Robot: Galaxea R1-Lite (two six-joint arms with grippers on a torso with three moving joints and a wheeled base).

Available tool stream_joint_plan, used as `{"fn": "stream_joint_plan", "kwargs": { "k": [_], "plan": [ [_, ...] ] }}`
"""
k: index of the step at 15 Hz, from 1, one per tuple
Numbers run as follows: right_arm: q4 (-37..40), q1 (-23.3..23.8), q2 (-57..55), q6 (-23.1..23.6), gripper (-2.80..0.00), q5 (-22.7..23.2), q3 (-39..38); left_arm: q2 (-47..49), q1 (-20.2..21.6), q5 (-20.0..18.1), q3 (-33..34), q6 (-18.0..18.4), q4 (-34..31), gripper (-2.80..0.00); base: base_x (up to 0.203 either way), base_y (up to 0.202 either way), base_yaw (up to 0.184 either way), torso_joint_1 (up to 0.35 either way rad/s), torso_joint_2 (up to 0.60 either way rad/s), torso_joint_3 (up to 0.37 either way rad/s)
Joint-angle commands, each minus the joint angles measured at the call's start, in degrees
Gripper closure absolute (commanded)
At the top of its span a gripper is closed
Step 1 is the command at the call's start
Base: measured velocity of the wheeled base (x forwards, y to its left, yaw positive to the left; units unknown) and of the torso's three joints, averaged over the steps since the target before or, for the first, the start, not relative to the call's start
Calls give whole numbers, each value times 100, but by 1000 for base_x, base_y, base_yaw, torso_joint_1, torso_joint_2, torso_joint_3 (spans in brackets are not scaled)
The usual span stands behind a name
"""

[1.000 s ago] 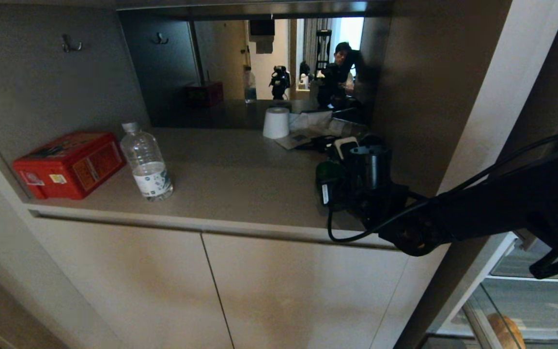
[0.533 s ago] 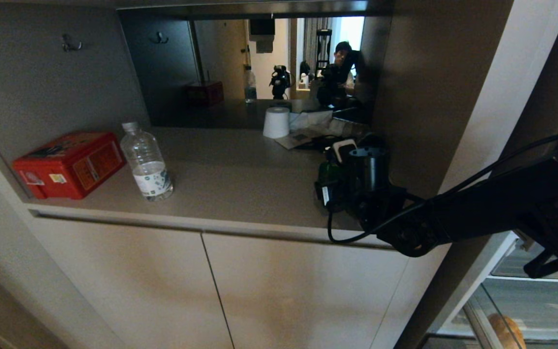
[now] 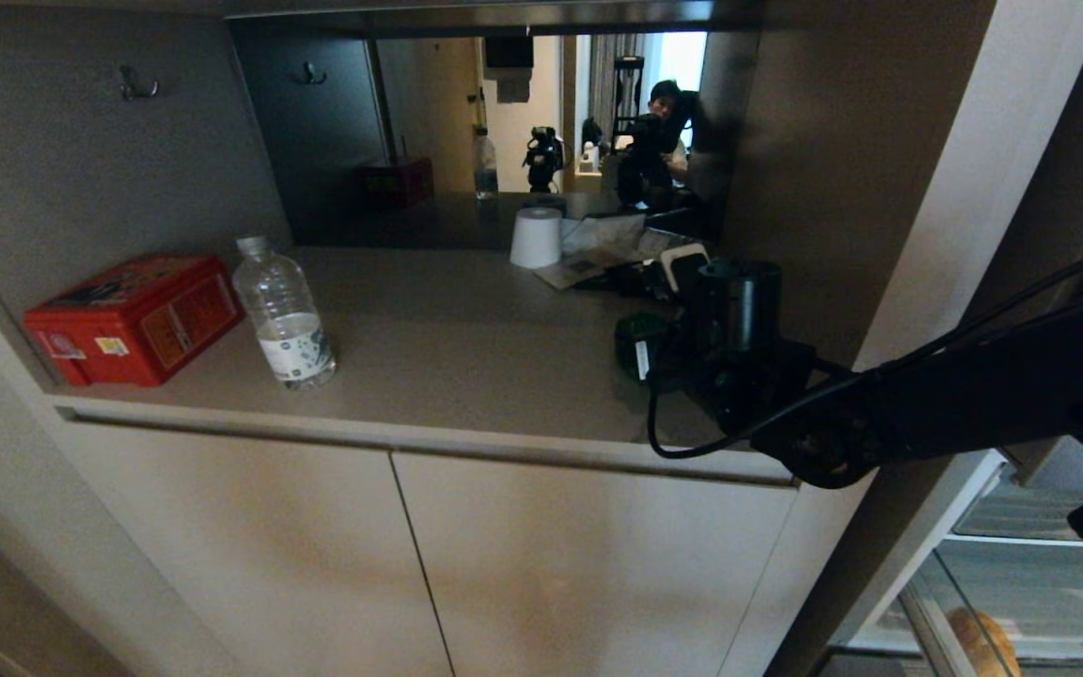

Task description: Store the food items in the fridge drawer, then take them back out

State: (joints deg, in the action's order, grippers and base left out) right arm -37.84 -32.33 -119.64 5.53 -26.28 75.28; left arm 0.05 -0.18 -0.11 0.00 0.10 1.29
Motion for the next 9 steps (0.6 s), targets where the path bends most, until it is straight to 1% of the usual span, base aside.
{"fn": "stream_joint_plan", "kwargs": {
  "k": [1, 5, 7, 9],
  "plan": [
    [-22, -39, 265, 16, -280, -38, -33, 4, 1, -7, 62, -1, 3, 0, 0, 0, 0, 0, 0, 0],
    [-23, -126, 710, 37, -280, -44, -486, 4, 1, -6, 62, -10, 3, 0, 0, 0, 0, 0, 0, 0],
    [-28, -231, 1052, 48, -280, -44, -925, 4, 1, 1, 62, -10, 3, 0, 0, 0, 0, 0, 0, 0],
    [-42, -395, 1470, 52, -280, -39, -1585, 4, 1, 2, 62, -10, 3, 0, 0, 0, 0, 0, 0, 0]
  ]
}}
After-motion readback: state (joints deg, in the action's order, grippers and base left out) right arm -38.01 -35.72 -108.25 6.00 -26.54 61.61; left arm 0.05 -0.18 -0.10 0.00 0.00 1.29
